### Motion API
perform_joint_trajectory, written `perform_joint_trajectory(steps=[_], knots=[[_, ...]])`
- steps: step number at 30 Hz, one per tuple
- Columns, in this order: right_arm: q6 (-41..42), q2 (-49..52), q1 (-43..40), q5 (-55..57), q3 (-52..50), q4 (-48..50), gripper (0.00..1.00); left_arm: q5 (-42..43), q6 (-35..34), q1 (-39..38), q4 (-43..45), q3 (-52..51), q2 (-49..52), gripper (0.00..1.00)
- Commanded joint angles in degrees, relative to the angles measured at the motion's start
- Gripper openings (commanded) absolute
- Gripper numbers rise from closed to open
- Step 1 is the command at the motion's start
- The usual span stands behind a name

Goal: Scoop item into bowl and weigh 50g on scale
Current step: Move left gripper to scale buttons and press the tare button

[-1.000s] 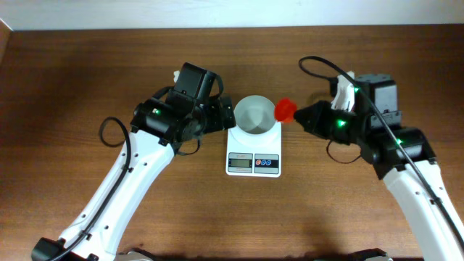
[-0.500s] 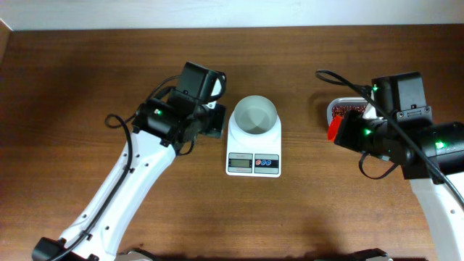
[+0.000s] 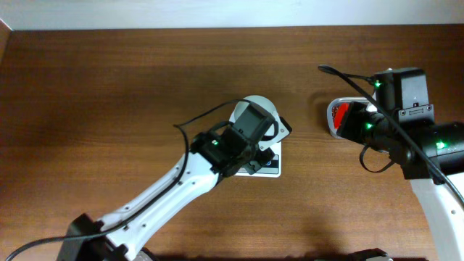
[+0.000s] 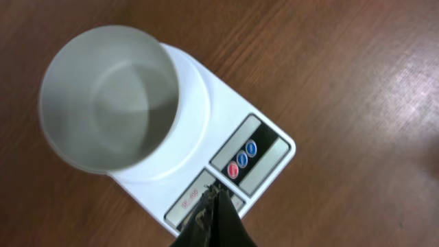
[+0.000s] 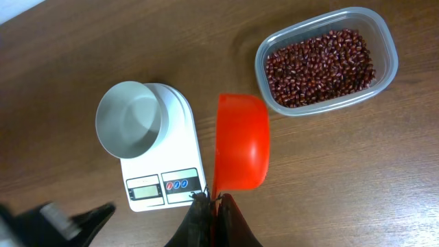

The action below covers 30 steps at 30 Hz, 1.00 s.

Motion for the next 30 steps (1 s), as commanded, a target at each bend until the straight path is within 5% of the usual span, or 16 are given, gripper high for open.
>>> perform_joint_trajectory(steps=[1,30], knots=[[0.39,-0.33,-0.15,1.16,1.09,0.33,0.04,0.42,1.29,-0.48,2.14,-0.55,5.14,0.00],[0.39,0.59,-0.13,2.38,1.09,2.21,0.04,0.42,3.91,-1.01,0.15,-0.55,16.74,0.00]])
